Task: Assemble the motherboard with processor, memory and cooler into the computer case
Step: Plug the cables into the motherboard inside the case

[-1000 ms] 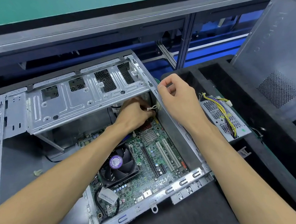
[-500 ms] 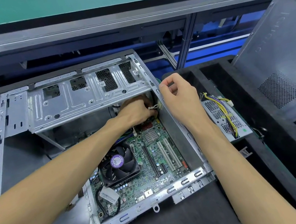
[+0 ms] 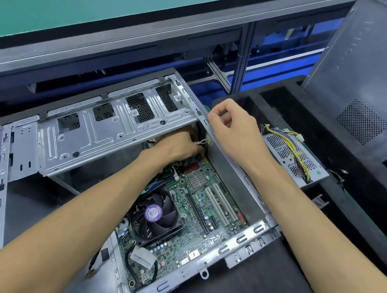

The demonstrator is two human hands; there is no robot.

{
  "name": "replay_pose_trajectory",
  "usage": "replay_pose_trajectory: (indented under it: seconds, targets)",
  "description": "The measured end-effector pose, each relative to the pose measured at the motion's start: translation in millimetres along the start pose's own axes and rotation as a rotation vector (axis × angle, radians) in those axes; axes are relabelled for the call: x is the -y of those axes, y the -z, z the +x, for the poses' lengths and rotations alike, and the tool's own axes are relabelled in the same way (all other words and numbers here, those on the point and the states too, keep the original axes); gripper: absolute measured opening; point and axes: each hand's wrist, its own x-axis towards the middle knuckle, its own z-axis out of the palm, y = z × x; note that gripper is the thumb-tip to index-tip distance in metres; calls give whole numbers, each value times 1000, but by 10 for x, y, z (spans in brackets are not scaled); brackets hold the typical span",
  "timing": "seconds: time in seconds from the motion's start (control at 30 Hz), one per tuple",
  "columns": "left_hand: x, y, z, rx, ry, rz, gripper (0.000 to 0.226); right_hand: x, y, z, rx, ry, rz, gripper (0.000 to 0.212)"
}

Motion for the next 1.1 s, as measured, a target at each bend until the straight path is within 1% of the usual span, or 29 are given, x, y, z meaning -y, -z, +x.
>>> replay_pose_trajectory:
  seconds: [0.13, 0.23, 0.4, 0.5, 0.57, 0.7, 0.83, 0.9, 1.0, 1.1]
  targets:
    - [10, 14, -1, 32, 15, -16, 44, -5, -5, 1, -1, 5, -2, 8]
    - [40, -4, 2, 41, 22, -42, 41, -10, -7, 2, -5, 10, -6, 9]
    - [44, -22, 28, 49, 42, -36, 42, -8, -5, 5, -7, 12, 0, 9]
    - [54, -40, 37, 26, 50, -41, 46, -10, -6, 5, -11, 15, -5, 9]
    - [69, -54, 47, 4, 54, -46, 43, -14, -6, 6, -16, 21, -5, 9]
    - [73, -68, 55, 11, 73, -34, 46, -22, -11, 11, -14, 27, -15, 9]
    - [93, -80, 43, -7, 53, -89, 50, -30, -13, 16, -15, 29, -12, 9]
    - [93, -77, 18, -32, 30, -73, 47, -31, -17, 17, -14, 28, -10, 9]
    - [97, -73, -10, -131, -57, -40, 24, -29, -21, 18, -15, 23, -10, 9]
    - [91, -87, -20, -158, -99, -37, 17, -22, -16, 14, -15, 22, -14, 9]
